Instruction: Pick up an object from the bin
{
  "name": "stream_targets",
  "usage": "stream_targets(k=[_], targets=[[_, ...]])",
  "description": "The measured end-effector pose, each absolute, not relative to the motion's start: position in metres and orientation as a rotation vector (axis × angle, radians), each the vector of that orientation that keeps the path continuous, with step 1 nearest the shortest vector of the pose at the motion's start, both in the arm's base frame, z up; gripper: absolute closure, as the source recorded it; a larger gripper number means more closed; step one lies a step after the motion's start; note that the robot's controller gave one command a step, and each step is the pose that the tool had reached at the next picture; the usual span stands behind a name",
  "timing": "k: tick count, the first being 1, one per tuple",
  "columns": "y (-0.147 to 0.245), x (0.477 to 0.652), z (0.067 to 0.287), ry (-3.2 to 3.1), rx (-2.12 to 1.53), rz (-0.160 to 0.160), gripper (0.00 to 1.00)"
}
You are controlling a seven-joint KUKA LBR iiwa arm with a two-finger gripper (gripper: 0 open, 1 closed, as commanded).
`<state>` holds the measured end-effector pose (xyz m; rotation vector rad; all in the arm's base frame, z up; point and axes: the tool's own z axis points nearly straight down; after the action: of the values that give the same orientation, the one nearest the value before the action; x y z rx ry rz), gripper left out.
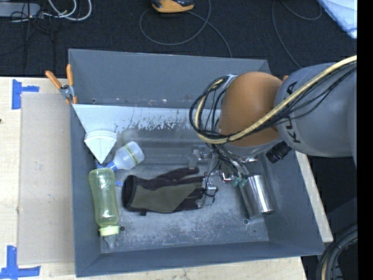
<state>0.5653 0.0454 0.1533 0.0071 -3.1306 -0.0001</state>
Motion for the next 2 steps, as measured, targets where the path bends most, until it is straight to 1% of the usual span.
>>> stream_targets(k=[1,2], targets=[[0.045,0.567,0.158,-3.139,0.005,0.0,0.0],[0.059,0.56,0.112,-3.133,0.147,-0.001,0.0]])
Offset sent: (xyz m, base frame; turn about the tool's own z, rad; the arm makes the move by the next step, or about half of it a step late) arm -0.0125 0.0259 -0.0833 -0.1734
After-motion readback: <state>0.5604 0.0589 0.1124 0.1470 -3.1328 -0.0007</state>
